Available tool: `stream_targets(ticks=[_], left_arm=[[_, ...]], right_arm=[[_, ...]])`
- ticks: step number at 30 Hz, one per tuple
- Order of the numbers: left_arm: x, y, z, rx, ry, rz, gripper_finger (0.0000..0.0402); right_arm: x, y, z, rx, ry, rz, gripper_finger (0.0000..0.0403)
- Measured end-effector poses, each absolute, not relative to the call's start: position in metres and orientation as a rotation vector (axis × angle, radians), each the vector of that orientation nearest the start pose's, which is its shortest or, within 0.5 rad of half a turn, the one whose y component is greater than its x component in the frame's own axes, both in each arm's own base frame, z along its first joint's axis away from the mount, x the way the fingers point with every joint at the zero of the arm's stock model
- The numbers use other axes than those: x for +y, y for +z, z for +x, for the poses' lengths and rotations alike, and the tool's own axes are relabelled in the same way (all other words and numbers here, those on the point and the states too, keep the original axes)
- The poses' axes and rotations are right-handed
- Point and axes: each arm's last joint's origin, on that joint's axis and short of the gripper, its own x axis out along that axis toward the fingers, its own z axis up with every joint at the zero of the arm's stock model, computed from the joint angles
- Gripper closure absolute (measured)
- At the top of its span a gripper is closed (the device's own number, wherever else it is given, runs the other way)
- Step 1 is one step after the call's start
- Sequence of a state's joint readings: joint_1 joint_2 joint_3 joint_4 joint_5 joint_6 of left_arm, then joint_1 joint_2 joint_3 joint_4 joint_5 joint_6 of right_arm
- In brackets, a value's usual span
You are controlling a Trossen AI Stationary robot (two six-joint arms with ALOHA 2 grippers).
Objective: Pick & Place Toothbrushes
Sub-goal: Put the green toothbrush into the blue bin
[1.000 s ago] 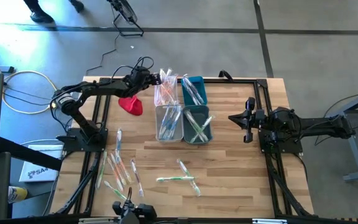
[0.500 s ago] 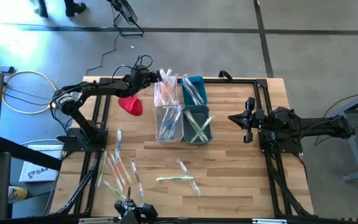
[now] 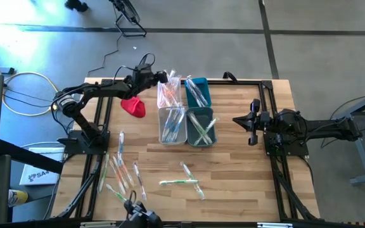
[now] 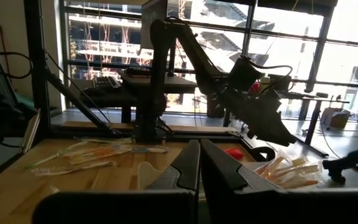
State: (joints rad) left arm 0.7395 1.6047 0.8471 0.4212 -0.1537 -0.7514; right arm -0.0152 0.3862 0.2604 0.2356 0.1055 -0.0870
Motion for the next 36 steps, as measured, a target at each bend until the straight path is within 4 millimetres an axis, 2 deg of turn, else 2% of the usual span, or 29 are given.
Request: stream_targets(ticks=[6,9,14,20,29,33,36], left_arm=[[0.229,0.208,0.249,0.036,0.962,-0.769,0.0213],[0.221,0.204,0.252,0.070,0.955,-0.770,0.0213],[0.194,0.200,0.261,0.163,0.951,-0.704,0.0213],[0.153,0.210,0.270,0.206,0.947,-0.608,0.0213],[0.102,0.234,0.256,0.301,0.937,-0.502,0.0213],[0.083,0.238,0.253,0.388,0.870,-0.419,0.0213],[0.075,0.240,0.255,0.389,0.835,-0.410,0.0213]], right_arm=[[-0.005,0.242,0.122,-0.102,-0.127,-0.121,0.0396],[-0.005,0.242,0.122,-0.101,-0.127,-0.128,0.0396],[-0.005,0.242,0.122,-0.101,-0.125,-0.131,0.0396],[-0.005,0.242,0.122,-0.100,-0.124,-0.131,0.0396],[-0.005,0.242,0.122,-0.099,-0.124,-0.132,0.0396],[-0.005,0.242,0.122,-0.099,-0.124,-0.132,0.0396],[-0.005,0.242,0.122,-0.099,-0.124,-0.131,0.0396]])
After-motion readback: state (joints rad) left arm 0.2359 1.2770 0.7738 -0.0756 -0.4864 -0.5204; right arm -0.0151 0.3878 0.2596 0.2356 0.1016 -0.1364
